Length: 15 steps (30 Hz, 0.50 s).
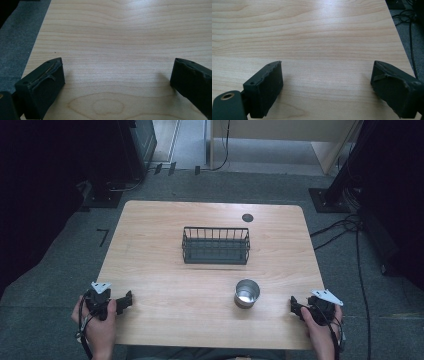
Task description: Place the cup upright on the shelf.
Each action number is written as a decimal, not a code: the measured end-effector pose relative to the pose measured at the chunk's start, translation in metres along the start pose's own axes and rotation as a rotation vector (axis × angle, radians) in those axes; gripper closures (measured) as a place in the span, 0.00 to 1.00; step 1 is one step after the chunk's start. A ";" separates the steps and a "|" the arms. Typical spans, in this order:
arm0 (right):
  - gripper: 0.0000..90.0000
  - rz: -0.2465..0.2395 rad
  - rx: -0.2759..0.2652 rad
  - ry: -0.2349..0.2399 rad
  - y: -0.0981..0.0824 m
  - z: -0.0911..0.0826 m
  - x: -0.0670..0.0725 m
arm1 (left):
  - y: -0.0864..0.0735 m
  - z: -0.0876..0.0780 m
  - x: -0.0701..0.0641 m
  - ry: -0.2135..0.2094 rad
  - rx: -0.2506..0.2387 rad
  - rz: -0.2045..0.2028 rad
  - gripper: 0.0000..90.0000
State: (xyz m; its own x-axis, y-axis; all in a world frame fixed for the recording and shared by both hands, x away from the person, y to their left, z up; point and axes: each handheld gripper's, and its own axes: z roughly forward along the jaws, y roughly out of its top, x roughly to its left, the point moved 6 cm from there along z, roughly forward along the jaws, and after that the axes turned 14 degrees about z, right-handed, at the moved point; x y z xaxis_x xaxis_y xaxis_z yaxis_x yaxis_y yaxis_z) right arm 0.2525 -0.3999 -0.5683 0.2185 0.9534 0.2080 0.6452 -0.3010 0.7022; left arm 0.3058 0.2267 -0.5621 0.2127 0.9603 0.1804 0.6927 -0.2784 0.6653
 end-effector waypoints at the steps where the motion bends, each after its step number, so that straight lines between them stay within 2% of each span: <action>1: 0.11 0.000 0.000 0.000 0.000 0.000 0.000 | 0.000 0.000 0.000 0.000 0.000 0.000 0.00; 4: 0.13 0.025 -0.004 -0.010 0.000 -0.001 0.001 | 0.000 0.000 0.000 0.000 0.000 0.000 0.00; 7: 0.13 0.027 -0.007 0.019 0.003 -0.006 0.008 | 0.000 0.000 0.000 0.000 0.000 0.000 0.00; 11: 0.11 0.012 -0.028 0.068 0.012 -0.016 0.023 | 0.000 0.000 0.000 0.000 0.000 0.000 0.00; 12: 0.11 0.012 -0.028 0.068 0.012 -0.016 0.023 | 0.000 0.000 0.000 0.000 0.000 0.000 0.00; 13: 0.11 -0.009 -0.029 0.090 0.017 -0.021 0.033 | 0.000 0.000 0.000 0.000 0.000 0.000 0.00; 15: 0.10 -0.026 -0.034 0.109 0.020 -0.025 0.042 | 0.000 0.000 0.000 0.000 0.000 -0.001 0.00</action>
State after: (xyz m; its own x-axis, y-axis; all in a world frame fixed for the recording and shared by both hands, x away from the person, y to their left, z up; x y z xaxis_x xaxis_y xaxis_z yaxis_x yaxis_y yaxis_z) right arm 0.2566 -0.3659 -0.5288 0.1202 0.9579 0.2607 0.6242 -0.2771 0.7305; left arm 0.3058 0.2266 -0.5621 0.2125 0.9605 0.1798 0.6926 -0.2778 0.6656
